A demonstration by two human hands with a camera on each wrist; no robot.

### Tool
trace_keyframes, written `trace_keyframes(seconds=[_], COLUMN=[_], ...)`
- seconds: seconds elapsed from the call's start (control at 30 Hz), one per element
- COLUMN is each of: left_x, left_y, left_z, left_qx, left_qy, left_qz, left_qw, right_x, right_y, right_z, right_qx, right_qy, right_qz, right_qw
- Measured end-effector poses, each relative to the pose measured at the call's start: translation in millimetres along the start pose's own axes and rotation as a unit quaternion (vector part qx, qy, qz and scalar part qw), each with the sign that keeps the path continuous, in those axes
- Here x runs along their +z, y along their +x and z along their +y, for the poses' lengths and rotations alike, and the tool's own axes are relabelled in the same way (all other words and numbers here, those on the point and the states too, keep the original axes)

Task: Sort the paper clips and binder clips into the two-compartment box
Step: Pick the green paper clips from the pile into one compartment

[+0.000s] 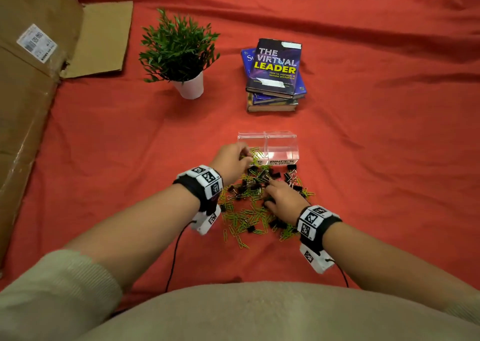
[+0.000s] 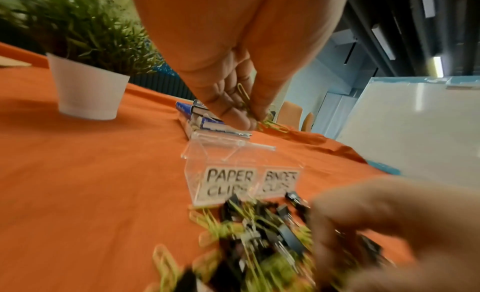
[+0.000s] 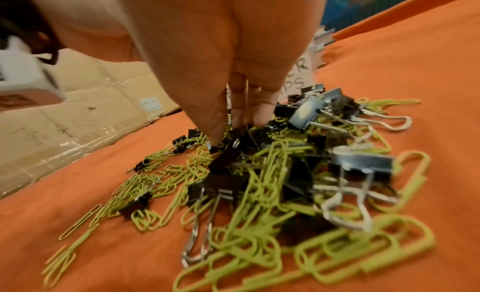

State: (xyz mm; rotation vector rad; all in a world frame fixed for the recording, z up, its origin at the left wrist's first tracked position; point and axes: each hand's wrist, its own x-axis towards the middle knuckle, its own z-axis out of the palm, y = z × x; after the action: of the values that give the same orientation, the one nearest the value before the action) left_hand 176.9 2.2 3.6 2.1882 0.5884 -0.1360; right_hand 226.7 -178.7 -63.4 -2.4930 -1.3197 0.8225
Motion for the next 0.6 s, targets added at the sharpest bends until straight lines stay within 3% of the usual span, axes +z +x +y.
trace_keyframes(seconds=[0.13, 0.23, 0.33, 0.47, 0.53, 0.6], left_x=[3.8, 12.3, 19.1, 25.2, 30.4, 35.5], left_y=[39.7, 50.8, 45.6, 13.8, -9.2, -31.1], left_z=[6.9, 3.7, -3.6, -18.7, -31.9, -48.1], left_qx=[-0.020, -0.024, 0.008, 0.061, 0.054, 0.054], left_qy=[0.066, 0.120, 0.157, 0.171, 0.163, 0.185], left_qz=[0.038, 0.016, 0.008, 0.043, -0.003, -0.079], left_qw=[0.997, 0.992, 0.988, 0.982, 0.985, 0.978], right_x=[-0.2, -5.6, -10.0, -14.4, -12.7, -6.8], right_y=[-9.9, -12.4, -13.3, -10.8, -9.0, -7.8], right_z=[4.2, 3.4, 5.7, 6.8, -1.7, -13.8], right_qx=[0.022, 0.045, 0.056, 0.049, 0.009, -0.044], right_qy=[0.034, 0.054, 0.059, 0.031, 0.024, 0.019], right_qz=[0.020, 0.027, 0.036, 0.063, 0.058, 0.008], right_qw=[0.999, 0.997, 0.996, 0.996, 0.998, 0.999])
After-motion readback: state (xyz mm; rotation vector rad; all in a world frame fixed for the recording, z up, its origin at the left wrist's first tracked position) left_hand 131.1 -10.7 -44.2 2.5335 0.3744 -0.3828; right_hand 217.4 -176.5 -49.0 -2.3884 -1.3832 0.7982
